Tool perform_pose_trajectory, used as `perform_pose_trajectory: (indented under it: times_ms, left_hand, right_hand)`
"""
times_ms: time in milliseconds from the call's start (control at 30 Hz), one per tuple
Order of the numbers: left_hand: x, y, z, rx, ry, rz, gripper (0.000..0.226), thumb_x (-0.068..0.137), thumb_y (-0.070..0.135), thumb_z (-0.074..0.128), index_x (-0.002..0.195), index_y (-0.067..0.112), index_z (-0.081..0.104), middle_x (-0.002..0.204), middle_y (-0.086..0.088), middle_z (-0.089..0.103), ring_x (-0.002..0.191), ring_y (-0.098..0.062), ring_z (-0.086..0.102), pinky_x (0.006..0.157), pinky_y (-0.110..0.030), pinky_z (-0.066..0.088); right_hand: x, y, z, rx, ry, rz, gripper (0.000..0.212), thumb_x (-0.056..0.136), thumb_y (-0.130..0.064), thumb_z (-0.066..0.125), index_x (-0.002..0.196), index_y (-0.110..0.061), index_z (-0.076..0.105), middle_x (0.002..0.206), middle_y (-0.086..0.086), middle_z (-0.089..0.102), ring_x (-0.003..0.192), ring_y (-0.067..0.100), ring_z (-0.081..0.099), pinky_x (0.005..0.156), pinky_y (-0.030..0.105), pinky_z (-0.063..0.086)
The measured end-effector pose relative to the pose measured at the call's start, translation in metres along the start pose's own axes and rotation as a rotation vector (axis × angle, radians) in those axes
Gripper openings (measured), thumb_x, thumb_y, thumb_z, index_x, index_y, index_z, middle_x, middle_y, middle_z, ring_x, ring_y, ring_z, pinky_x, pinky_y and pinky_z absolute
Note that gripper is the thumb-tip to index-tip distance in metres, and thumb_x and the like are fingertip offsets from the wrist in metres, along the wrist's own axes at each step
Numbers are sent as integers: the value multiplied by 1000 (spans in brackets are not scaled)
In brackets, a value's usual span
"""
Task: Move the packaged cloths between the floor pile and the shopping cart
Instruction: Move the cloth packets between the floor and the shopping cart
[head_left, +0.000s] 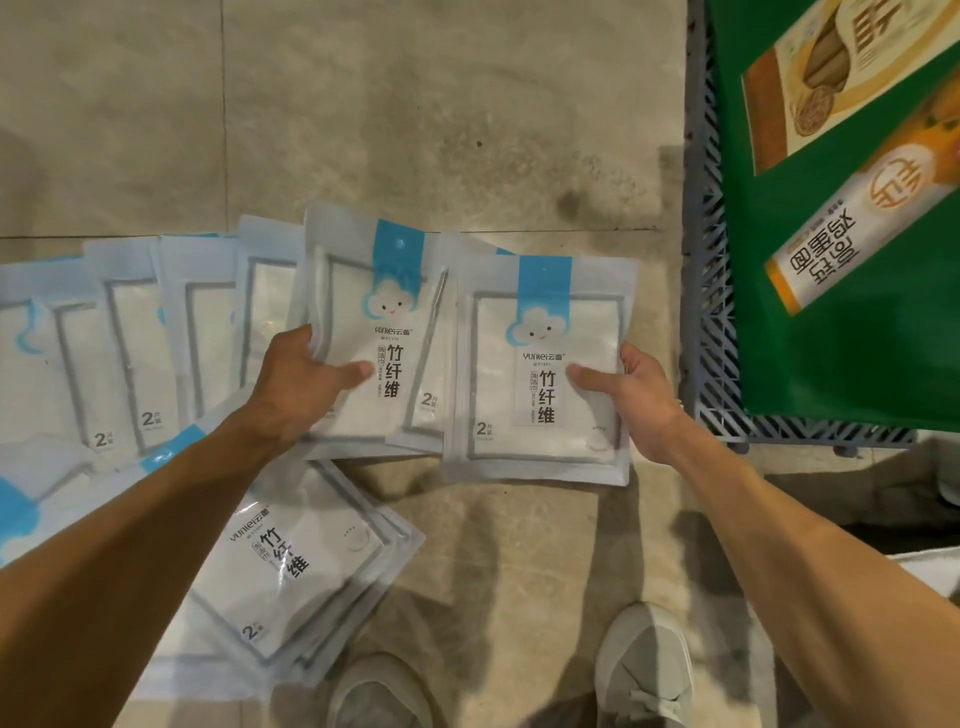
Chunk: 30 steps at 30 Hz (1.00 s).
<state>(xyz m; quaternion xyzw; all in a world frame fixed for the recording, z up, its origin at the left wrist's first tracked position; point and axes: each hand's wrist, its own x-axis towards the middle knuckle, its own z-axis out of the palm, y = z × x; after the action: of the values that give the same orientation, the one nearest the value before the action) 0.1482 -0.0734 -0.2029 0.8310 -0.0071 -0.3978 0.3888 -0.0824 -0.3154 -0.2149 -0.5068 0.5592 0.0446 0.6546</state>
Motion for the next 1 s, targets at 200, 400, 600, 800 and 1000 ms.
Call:
perform_pose_trajectory:
  times_ms: [200,400,600,800,1000]
  left_hand:
    - [-7,9,-36,-117,95,-26,32,79,1,82,105,14,66,87,7,69,67,-1,68,61,-19,55]
    - [-32,31,-84,-167,126,-46,29,76,-1,83,93,16,66,82,7,71,77,-10,69,70,-28,55]
    - [-77,77,-116,-297,75,-61,26,77,-9,77,96,7,69,67,11,75,61,-5,73,51,-18,56]
    - [-131,134,-162,-387,76,-22,30,76,-12,76,95,10,70,71,8,76,64,-6,74,53,-19,56]
    - [-201,193,-237,-485,132,0,36,72,-9,79,104,9,73,92,-4,80,82,-18,77,72,-32,63]
  right_hand:
    - [-15,-19,5,81,5,-71,31,92,-9,74,120,-12,63,112,5,79,102,25,77,88,45,62]
    - [-42,-57,13,100,12,-93,35,90,-6,76,124,-9,65,112,8,79,102,26,77,89,46,62]
    - [-94,-119,20,84,-18,-122,35,85,-10,78,118,-13,67,111,7,79,103,27,77,92,47,61]
    - [-158,-203,24,31,-25,-207,36,83,-13,80,117,-11,69,107,6,80,102,28,77,92,47,61]
    - [-233,-298,37,-60,-40,-278,24,90,-11,77,114,-14,70,103,2,81,98,26,78,96,52,59]
